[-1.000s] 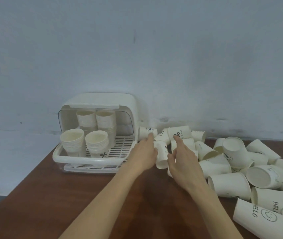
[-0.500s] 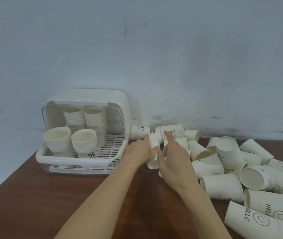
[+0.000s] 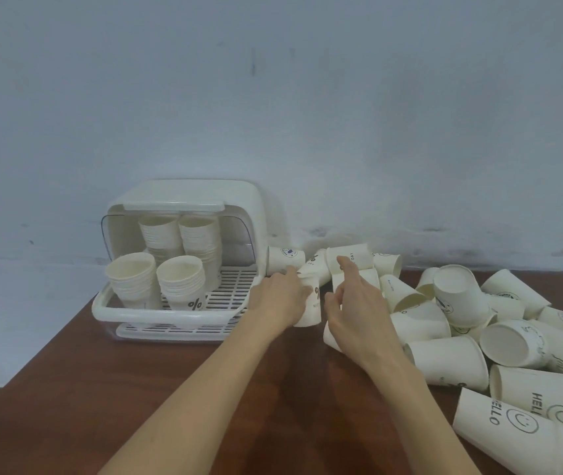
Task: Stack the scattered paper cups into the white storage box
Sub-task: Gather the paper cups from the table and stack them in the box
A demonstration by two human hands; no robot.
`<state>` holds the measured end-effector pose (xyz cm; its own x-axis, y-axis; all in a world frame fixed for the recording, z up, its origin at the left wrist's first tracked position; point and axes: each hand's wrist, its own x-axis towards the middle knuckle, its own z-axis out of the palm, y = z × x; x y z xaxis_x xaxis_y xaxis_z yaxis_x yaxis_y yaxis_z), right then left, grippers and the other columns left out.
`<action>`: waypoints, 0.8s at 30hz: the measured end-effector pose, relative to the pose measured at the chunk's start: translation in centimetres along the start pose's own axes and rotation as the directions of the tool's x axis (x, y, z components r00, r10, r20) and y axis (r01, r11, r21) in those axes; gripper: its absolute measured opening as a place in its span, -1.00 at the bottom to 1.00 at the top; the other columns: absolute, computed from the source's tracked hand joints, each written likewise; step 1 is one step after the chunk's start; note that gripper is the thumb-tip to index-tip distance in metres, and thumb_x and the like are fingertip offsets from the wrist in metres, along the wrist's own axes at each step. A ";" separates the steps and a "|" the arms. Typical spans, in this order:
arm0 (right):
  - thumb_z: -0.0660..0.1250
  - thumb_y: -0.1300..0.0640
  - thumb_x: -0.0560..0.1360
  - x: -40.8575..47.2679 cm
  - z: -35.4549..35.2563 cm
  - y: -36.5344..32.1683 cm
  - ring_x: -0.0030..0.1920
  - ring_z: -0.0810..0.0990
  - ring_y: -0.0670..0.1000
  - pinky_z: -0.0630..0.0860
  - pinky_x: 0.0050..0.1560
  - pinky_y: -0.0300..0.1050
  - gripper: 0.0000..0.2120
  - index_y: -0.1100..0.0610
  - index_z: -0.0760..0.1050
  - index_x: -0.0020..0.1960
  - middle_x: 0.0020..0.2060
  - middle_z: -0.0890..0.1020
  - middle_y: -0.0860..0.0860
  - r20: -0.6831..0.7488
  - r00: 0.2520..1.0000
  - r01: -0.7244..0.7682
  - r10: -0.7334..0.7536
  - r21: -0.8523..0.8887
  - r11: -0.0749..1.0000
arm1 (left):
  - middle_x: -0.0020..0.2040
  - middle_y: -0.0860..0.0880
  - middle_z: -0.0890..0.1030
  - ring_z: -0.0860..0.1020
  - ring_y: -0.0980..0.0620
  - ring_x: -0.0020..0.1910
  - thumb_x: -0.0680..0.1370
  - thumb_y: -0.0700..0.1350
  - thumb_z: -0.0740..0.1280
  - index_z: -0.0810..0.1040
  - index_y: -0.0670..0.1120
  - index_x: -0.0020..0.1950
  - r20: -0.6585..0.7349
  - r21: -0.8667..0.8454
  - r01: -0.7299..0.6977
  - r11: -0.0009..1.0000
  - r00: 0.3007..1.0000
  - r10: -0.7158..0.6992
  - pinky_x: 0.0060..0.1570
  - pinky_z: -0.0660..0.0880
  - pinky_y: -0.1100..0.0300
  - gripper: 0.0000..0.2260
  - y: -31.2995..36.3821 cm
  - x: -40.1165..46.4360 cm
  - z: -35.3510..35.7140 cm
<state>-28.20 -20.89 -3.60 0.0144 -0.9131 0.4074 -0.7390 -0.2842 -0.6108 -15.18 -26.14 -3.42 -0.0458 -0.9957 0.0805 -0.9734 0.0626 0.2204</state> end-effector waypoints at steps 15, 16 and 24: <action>0.17 0.20 0.53 -3.2 -4.5 1.4 -0.04 0.53 0.15 0.45 -0.04 0.05 -0.47 0.11 0.17 0.49 -0.08 0.58 0.14 0.004 0.999 0.037 -0.036 -0.059 0.998 | 0.09 -0.15 0.58 0.53 -0.20 0.09 0.62 0.11 0.17 0.45 -0.12 0.14 -0.220 0.003 -0.056 0.998 0.974 0.055 -0.14 0.35 0.04 -0.68 2.1 -6.7 -4.7; 0.17 0.19 0.53 -3.6 -5.1 1.6 -0.03 0.53 0.15 0.46 -0.02 0.06 -0.47 0.11 0.16 0.49 -0.04 0.59 0.15 0.013 0.999 0.037 -0.036 -0.067 0.997 | 0.09 -0.15 0.58 0.53 -0.21 0.09 0.63 0.08 0.17 0.45 -0.13 0.14 -0.225 0.006 -0.050 0.999 0.973 0.050 -0.14 0.35 0.04 -0.70 2.4 -7.2 -4.7; 0.16 0.21 0.53 -7.7 -12.8 2.9 -0.04 0.52 0.07 0.39 -0.11 -0.07 -0.49 0.07 0.19 0.46 -0.10 0.57 0.03 0.045 0.998 0.051 -0.046 -0.120 0.991 | 0.12 -0.17 0.56 0.54 -0.21 0.10 0.59 -0.21 0.21 0.42 -0.14 0.21 -0.265 0.052 -0.036 0.998 0.963 0.049 -0.09 0.43 0.01 -0.81 7.2 -13.0 -5.8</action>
<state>-39.02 -10.98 0.20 0.0783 -0.9114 0.4039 -0.8130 -0.2929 -0.5033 -20.24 -12.32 2.76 -0.0322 -0.9379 0.3455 -0.9814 0.0950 0.1667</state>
